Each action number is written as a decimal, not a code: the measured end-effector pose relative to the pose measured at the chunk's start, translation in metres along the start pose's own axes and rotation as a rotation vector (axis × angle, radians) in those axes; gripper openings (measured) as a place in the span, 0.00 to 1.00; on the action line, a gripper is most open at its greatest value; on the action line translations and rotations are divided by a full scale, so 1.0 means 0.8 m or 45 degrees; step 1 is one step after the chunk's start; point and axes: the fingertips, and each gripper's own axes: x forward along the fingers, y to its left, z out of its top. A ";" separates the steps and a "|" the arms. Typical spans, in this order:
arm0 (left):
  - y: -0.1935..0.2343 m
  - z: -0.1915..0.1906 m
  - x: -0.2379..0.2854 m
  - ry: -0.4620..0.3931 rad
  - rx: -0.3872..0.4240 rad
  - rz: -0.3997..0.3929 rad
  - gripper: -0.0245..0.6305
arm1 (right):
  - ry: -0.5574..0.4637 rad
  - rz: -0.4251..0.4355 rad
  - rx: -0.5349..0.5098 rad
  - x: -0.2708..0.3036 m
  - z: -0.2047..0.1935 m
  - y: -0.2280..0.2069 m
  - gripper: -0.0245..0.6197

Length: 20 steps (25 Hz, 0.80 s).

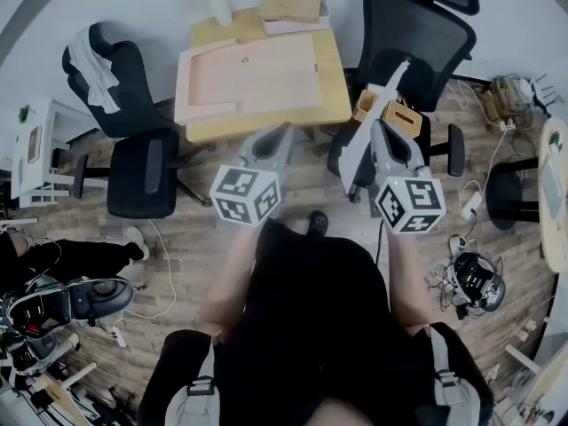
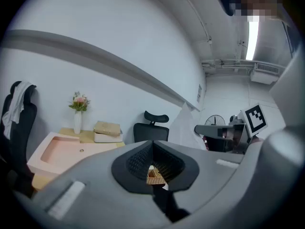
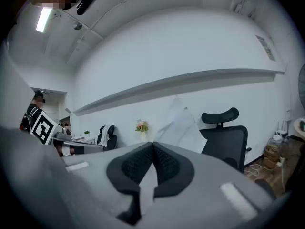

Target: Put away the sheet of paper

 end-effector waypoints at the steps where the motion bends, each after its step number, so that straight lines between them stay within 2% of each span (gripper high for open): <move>1: -0.002 0.002 0.001 0.000 0.004 0.000 0.05 | 0.004 -0.001 0.000 -0.003 -0.002 -0.001 0.04; 11: -0.008 0.022 0.020 -0.015 0.036 0.004 0.05 | 0.013 0.013 -0.003 -0.007 -0.001 -0.010 0.04; 20: -0.014 0.013 0.034 0.026 0.034 0.028 0.05 | 0.014 0.035 -0.030 -0.007 -0.001 -0.026 0.04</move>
